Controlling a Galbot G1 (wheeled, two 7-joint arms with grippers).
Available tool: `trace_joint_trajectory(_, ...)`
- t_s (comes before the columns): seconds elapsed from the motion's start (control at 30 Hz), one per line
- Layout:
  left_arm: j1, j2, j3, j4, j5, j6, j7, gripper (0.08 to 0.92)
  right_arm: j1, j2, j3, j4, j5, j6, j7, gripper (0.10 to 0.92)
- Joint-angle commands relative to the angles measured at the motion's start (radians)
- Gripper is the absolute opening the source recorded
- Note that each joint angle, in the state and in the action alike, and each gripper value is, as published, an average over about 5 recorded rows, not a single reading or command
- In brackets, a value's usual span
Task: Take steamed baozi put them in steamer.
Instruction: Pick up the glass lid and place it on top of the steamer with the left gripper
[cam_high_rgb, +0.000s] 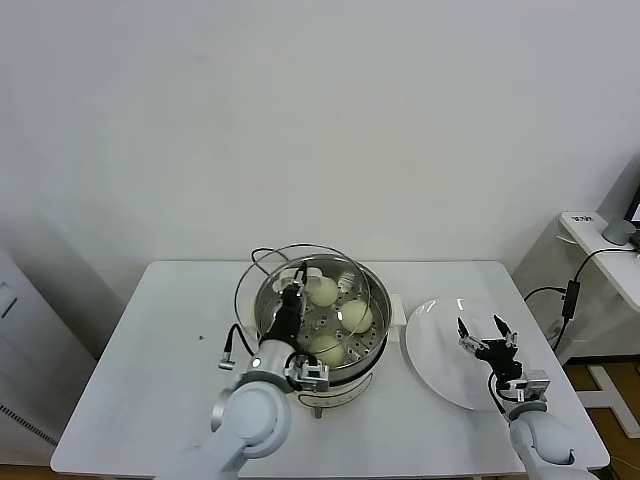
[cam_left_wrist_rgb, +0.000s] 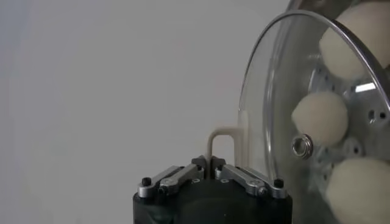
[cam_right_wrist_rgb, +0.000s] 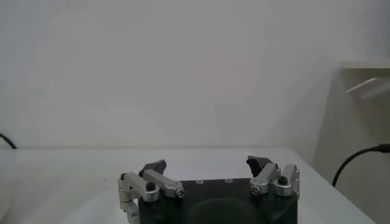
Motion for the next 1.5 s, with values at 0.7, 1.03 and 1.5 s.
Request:
trace_joint_trajectory(0.7,-0.012,-0.053,0.057,0.083,0.026,-0.011,-0.018,0.112,0.003,0.011,0.003,-0.031,-0.006,0.008,-0.005,0.823)
trace_joint_trajectory(1.03,-0.008,-0.058,0.056,0.089,0.035,-0.019,-0.024,0.112,0.001,0.013,0.008,-0.037,-0.008,0.011,-0.005,0.823)
trace_joint_trajectory(1.5,0.011,-0.064,0.04,0.102,0.009,-0.02,-0.067,0.112,-0.003,0.019,0.013,-0.037,-0.009,0.014,-0.008,0.823)
